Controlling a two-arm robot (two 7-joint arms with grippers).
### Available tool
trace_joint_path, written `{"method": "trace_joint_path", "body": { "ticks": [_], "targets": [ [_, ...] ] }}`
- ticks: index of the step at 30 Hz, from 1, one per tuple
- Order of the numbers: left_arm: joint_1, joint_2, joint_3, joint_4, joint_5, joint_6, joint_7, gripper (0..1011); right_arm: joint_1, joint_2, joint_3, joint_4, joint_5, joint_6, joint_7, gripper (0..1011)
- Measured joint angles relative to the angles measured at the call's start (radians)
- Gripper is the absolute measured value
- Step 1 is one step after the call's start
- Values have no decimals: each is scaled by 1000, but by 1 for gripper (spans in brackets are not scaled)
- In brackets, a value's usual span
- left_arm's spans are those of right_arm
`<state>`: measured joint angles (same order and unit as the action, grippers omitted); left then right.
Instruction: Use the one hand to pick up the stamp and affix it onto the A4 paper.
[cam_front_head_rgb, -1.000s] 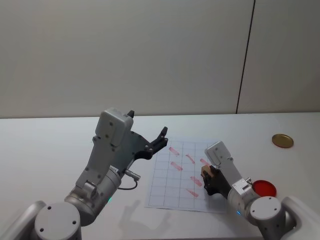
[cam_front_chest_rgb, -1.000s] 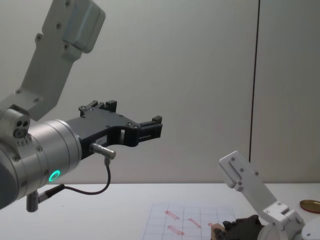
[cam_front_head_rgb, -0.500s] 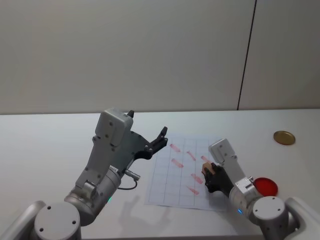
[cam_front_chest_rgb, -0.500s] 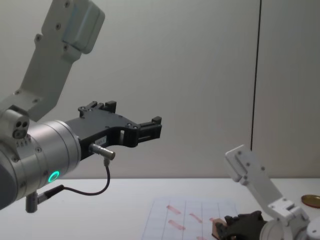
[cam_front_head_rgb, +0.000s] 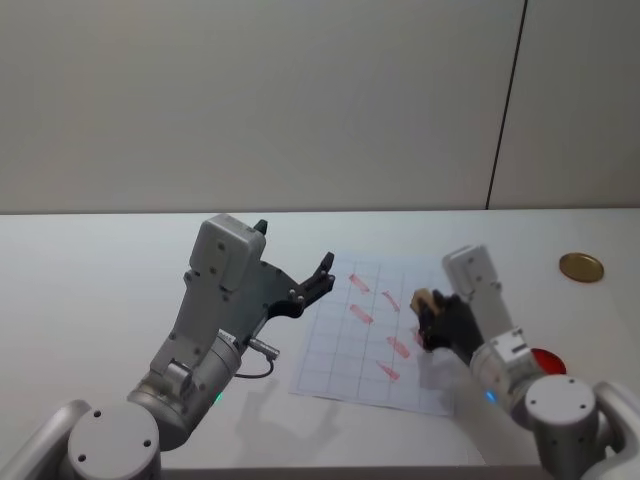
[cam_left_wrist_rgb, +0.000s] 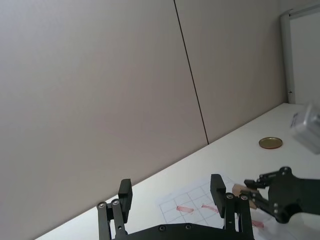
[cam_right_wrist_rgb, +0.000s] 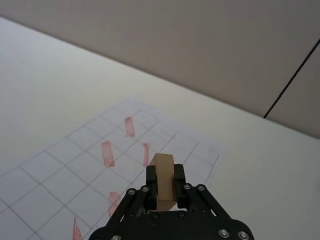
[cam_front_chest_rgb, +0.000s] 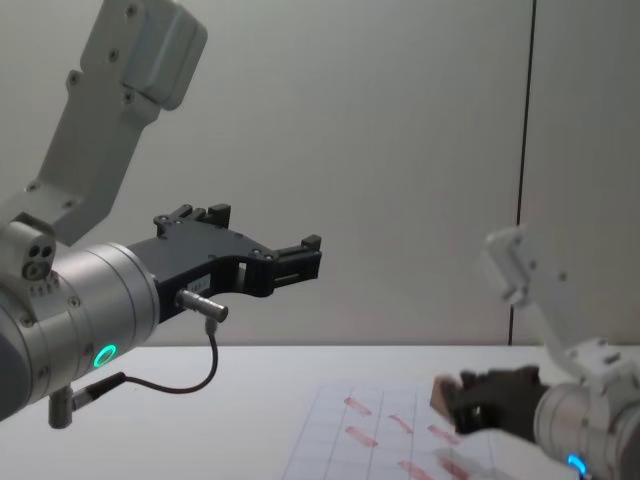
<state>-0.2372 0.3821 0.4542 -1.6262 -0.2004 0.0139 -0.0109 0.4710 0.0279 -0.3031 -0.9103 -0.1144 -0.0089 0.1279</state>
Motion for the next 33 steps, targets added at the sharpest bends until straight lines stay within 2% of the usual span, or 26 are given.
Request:
{"method": "trace_joint_path", "body": {
  "ticks": [7,16,33],
  "targets": [
    [0,0,0,0,0,0,0,993,-30,17,16,-106,28,1,-12,196],
    [0,0,0,0,0,0,0,993,-82,45,37,-238,53,35,-40,197],
    [0,0,0,0,0,0,0,993,-177,105,81,-353,56,119,-101,196]
  ]
}}
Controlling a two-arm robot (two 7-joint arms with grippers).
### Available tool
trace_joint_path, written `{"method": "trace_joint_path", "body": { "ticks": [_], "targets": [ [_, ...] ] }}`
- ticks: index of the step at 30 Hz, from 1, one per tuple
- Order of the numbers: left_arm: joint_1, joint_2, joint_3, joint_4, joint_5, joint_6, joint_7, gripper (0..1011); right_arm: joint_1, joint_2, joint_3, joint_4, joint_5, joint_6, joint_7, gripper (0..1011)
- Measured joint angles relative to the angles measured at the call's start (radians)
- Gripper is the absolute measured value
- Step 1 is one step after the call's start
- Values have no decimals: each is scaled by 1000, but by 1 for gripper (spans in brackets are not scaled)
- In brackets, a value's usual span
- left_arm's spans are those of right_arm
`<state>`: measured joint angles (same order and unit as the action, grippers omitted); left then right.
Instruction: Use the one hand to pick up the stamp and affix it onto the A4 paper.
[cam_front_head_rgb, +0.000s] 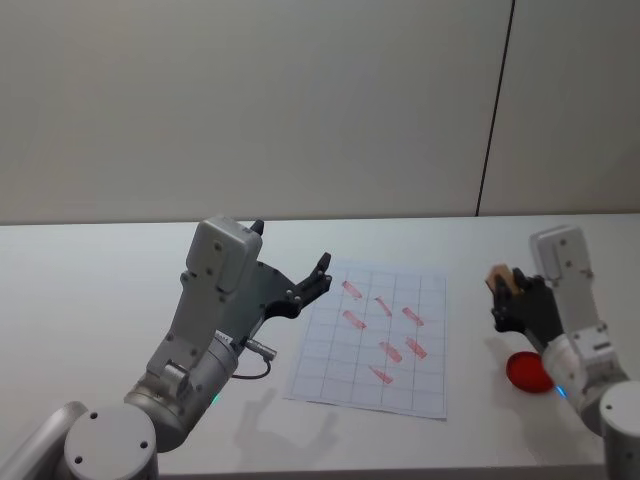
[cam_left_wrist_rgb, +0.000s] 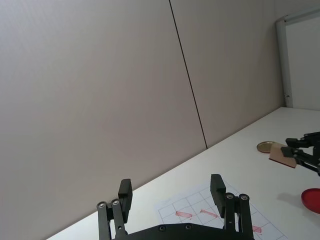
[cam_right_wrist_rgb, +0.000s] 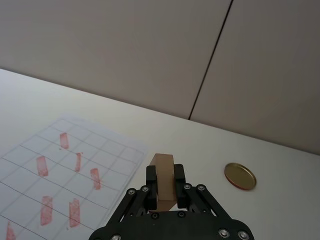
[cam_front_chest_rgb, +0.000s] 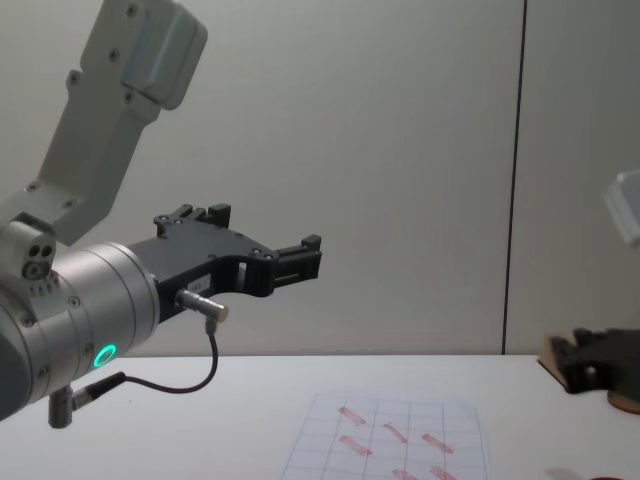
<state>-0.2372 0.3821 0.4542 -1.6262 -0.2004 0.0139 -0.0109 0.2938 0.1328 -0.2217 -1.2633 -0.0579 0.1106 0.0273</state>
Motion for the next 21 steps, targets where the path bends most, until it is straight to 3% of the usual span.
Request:
{"method": "trace_joint_path", "body": {
  "ticks": [12,21],
  "targets": [
    [0,0,0,0,0,0,0,993,-56,35,27,-22,4,33,-25,196],
    [0,0,0,0,0,0,0,993,-72,48,39,7,8,38,-21,197]
  ]
}}
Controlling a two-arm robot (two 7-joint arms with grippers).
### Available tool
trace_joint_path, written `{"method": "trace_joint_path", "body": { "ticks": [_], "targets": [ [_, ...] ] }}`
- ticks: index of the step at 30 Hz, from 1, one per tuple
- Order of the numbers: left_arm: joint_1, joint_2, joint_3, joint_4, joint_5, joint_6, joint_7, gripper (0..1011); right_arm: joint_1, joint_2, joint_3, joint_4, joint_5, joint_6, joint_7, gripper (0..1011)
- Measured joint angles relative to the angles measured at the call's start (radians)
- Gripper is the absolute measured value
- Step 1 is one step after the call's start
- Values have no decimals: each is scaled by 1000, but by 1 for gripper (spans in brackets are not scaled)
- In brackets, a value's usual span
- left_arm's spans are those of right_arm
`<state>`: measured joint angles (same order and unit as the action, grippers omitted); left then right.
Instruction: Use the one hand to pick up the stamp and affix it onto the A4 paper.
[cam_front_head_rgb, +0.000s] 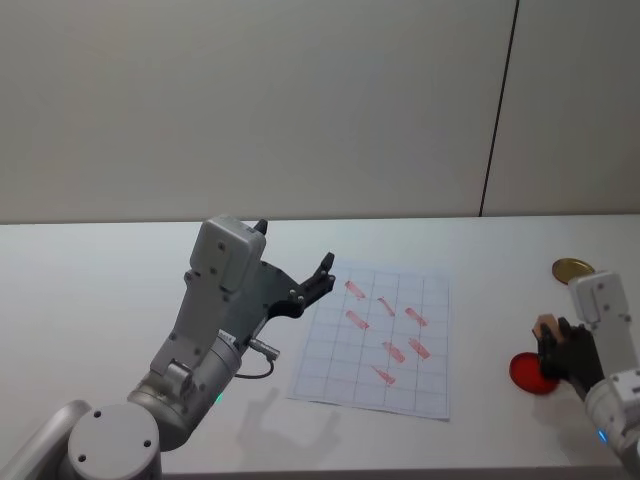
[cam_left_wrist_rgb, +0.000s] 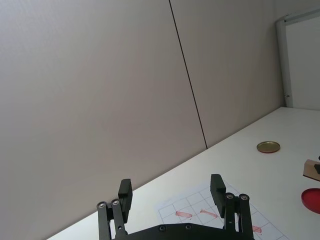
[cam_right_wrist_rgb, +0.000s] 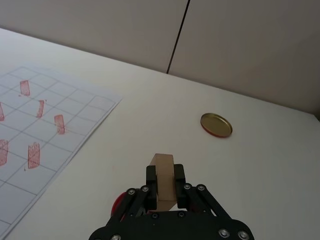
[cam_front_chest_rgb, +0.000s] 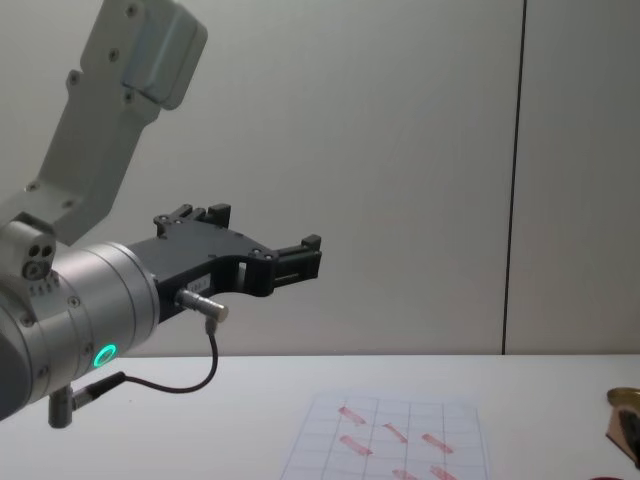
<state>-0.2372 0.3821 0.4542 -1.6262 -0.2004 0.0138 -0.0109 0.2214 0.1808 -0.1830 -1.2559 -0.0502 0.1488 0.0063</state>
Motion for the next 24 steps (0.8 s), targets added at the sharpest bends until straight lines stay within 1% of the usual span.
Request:
{"method": "trace_joint_path", "body": {
  "ticks": [13,24],
  "targets": [
    [0,0,0,0,0,0,0,993,5,-2,-1,66,0,-13,38,196],
    [0,0,0,0,0,0,0,993,21,-11,-8,100,-2,-28,56,196]
  ]
}}
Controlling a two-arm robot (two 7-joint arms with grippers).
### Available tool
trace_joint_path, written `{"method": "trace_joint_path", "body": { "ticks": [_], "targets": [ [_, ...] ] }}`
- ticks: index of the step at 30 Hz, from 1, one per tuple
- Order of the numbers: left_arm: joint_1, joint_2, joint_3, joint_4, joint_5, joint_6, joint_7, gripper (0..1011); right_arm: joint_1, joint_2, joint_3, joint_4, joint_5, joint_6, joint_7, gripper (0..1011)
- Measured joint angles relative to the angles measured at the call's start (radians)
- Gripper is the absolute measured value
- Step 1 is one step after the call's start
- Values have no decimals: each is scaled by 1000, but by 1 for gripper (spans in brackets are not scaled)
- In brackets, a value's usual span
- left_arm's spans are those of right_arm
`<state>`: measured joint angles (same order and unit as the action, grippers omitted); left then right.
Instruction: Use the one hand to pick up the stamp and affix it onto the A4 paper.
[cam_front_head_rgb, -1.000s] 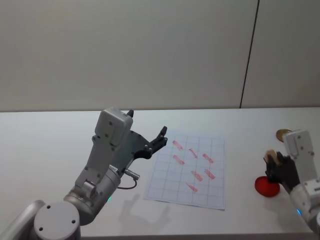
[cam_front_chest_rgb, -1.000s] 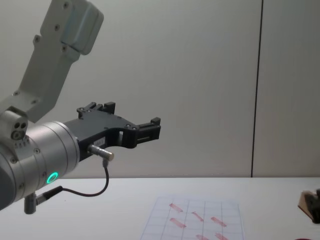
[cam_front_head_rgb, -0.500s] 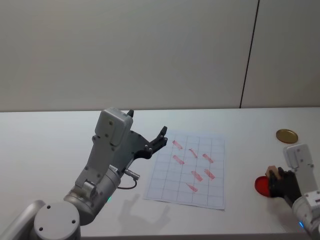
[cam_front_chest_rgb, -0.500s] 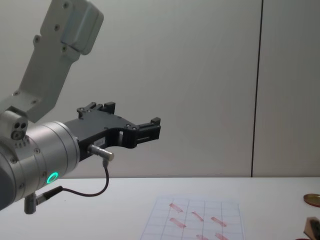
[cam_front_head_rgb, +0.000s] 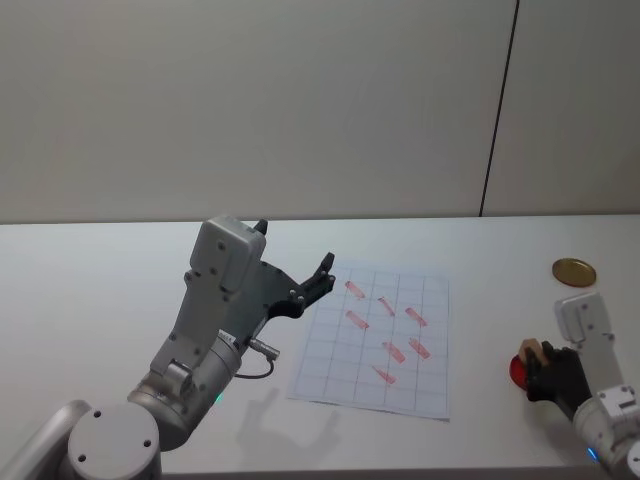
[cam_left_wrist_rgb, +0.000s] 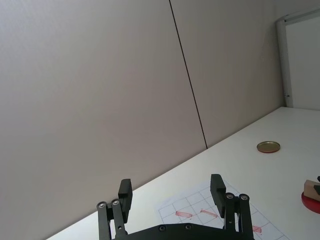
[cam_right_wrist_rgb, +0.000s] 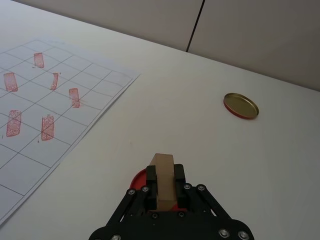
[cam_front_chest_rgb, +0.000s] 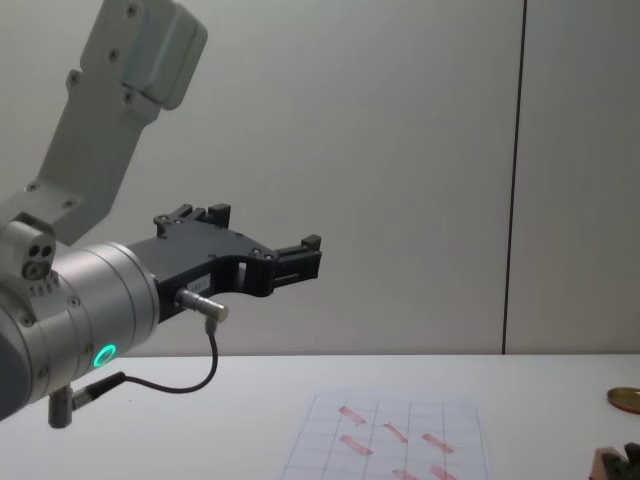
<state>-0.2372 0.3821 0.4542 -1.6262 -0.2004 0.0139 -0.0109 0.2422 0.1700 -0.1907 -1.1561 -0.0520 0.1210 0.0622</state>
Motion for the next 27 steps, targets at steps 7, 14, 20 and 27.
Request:
{"method": "trace_joint_path", "body": {
  "ticks": [7,14,20,27],
  "targets": [
    [0,0,0,0,0,0,0,993,10,-5,-2,17,-3,-1,3,275],
    [0,0,0,0,0,0,0,993,16,-9,-4,24,-7,0,1,490],
    [0,0,0,0,0,0,0,993,18,-11,-5,22,-11,3,-5,673],
    [0,0,0,0,0,0,0,993,10,-11,-5,-9,-12,8,-10,872]
  ]
}}
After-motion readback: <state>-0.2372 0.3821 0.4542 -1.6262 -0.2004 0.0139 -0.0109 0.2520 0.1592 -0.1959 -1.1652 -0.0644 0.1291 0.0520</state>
